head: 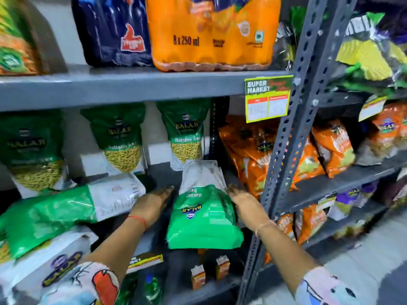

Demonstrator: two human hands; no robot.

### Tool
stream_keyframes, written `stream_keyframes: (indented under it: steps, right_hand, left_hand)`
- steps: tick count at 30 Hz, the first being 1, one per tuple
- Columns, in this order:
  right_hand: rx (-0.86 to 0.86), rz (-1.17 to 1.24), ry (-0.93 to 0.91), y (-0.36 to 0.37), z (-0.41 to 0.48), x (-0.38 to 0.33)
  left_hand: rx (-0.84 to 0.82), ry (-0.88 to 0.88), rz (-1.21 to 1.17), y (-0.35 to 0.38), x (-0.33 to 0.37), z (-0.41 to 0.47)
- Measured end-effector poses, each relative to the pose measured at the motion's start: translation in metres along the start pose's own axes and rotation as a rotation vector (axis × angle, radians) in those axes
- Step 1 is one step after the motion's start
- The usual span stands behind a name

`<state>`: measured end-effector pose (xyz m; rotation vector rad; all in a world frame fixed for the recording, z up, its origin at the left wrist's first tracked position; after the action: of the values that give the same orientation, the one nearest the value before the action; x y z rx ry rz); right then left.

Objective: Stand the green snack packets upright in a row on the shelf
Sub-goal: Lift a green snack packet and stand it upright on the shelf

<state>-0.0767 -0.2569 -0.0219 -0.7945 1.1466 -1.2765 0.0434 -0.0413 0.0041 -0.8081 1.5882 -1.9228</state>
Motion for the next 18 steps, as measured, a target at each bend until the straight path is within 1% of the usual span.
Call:
stream_keyframes:
  steps: [1, 2, 4, 5, 8, 10, 12, 13, 14, 16, 17, 18]
  right_hand:
    - [-0.032, 0.013, 0.019, 0.003, 0.001, 0.004]
    - [-0.041, 0.049, 0.036, 0.001, 0.0, 0.004]
    - [-0.001, 0.064, 0.041, 0.005, 0.004, 0.011]
    - [0.017, 0.1, 0.033, 0.01, 0.006, 0.012]
    - [0.009, 0.263, 0.094, 0.025, 0.008, 0.018]
    - [0.047, 0.428, 0.162, 0.028, 0.007, 0.02]
    - [0.099, 0.479, 0.195, 0.021, 0.009, 0.018]
    - [0.122, 0.512, 0.207, 0.01, 0.01, 0.01]
    - [0.144, 0.534, 0.229, 0.002, 0.01, 0.008]
    - [0.186, 0.493, 0.263, -0.017, 0.018, 0.002]
    - [0.149, 0.533, 0.351, -0.018, 0.027, 0.005]
    - [0.173, 0.591, 0.43, -0.019, 0.036, 0.011]
  left_hand:
    - [-0.036, 0.014, 0.03, 0.006, -0.001, 0.007]
    - [-0.047, 0.032, 0.009, 0.011, -0.002, 0.013]
    - [-0.065, 0.06, -0.001, 0.022, -0.004, 0.024]
    - [-0.075, 0.065, -0.008, 0.027, -0.005, 0.03]
    - [-0.067, 0.131, 0.013, 0.035, 0.002, 0.033]
    - [0.054, 0.21, 0.012, 0.037, 0.005, 0.032]
    - [0.111, 0.255, -0.06, 0.038, 0.004, 0.032]
    - [0.103, 0.242, -0.133, 0.034, 0.004, 0.03]
    - [0.135, 0.2, -0.215, 0.023, 0.006, 0.027]
    - [0.137, 0.087, -0.443, 0.007, 0.009, 0.027]
    - [0.178, 0.015, -0.548, -0.002, 0.009, 0.029]
    - [0.25, -0.046, -0.639, -0.015, 0.01, 0.031]
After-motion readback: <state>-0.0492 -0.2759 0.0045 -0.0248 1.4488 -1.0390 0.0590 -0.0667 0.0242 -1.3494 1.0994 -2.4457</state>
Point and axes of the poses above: each hand's wrist, its own z-axis towards the middle knuckle, its own y-axis out of the palm, x = y × z, the point moved 6 cm from there along z, towards the middle knuckle, and after that the axes turned 4 degrees about x, right-handed, at the moved point
